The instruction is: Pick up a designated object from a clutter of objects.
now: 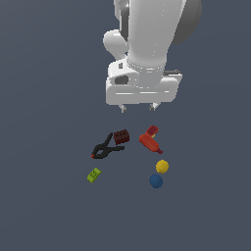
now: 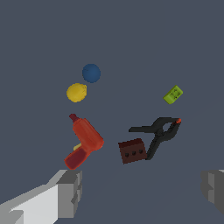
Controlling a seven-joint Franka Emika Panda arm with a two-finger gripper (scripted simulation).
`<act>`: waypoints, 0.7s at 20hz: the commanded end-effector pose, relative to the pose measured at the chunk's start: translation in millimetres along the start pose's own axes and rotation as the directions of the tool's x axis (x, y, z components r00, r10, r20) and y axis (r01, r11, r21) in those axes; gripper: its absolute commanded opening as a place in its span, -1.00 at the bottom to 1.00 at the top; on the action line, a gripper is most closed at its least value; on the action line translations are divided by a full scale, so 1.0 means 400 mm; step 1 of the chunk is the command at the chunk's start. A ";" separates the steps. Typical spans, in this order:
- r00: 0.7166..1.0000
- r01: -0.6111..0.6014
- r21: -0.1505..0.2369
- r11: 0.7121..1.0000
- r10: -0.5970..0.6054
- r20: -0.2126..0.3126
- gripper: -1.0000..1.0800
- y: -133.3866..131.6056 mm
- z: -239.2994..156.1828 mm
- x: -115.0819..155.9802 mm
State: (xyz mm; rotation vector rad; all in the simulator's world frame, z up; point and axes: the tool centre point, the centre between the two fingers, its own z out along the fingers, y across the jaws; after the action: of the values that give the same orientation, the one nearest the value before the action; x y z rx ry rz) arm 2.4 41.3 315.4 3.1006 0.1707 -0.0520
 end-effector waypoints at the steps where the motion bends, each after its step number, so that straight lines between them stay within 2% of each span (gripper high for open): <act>1: 1.000 -0.002 0.000 1.000 0.002 0.000 0.92 0.001 0.000 0.000; 7: 0.999 -0.039 0.003 0.999 0.039 -0.001 0.92 0.003 0.020 0.001; 14: 0.990 -0.141 0.011 0.990 0.141 -0.002 0.92 0.012 0.075 0.000</act>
State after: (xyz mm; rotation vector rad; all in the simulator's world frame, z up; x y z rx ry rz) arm 2.1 36.7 291.2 3.1129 -0.0087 -0.0457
